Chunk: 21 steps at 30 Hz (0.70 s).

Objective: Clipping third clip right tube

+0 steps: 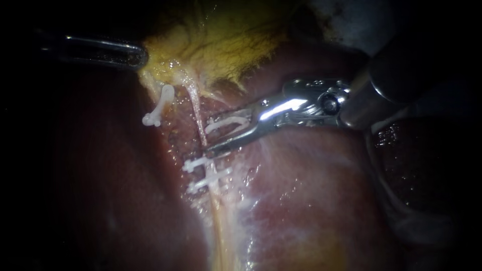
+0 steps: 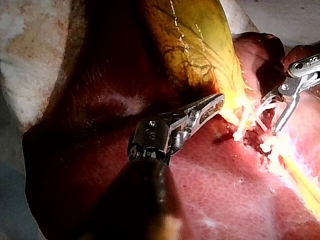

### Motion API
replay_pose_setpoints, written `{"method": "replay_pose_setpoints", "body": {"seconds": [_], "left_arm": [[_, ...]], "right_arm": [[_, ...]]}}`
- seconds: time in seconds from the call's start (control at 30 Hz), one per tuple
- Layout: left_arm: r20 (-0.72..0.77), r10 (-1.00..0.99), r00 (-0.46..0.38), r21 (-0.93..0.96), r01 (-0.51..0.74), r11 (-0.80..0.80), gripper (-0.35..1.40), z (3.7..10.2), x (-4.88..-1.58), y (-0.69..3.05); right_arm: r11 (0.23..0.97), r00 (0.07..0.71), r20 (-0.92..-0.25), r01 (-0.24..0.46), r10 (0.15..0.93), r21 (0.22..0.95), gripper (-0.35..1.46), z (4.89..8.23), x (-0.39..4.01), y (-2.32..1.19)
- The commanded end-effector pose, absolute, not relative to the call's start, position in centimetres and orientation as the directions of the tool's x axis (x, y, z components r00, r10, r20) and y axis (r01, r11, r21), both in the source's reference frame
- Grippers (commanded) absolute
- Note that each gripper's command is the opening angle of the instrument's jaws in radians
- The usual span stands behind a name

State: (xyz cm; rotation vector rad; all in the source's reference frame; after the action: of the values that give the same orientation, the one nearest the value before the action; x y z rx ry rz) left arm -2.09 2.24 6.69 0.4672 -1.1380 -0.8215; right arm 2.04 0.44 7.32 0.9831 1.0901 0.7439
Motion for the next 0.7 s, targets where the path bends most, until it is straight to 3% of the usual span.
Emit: {"method": "replay_pose_setpoints", "body": {"seconds": [0.03,0.27,0.43,0.7], "left_arm": [[0.607,-0.774,0.182,0.702,0.333,0.629,-0.35,6.69,-2.09,2.24],[0.607,-0.774,0.182,0.702,0.333,0.629,-0.35,6.69,-2.09,2.24],[0.607,-0.774,0.182,0.702,0.333,0.629,-0.35,6.69,-2.09,2.24],[0.607,-0.774,0.182,0.702,0.333,0.629,-0.35,6.70,-2.09,2.25]], "right_arm": [[0.387,0.294,-0.368,-0.009,0.882,0.922,0.53,7.33,2.06,0.44],[0.308,0.227,-0.336,0.150,0.914,0.939,0.53,7.37,2.21,0.44],[0.293,0.177,-0.335,0.225,0.925,0.929,0.53,7.30,2.27,0.42],[0.275,0.150,-0.313,0.231,0.938,0.933,0.51,7.02,2.36,0.48]]}}
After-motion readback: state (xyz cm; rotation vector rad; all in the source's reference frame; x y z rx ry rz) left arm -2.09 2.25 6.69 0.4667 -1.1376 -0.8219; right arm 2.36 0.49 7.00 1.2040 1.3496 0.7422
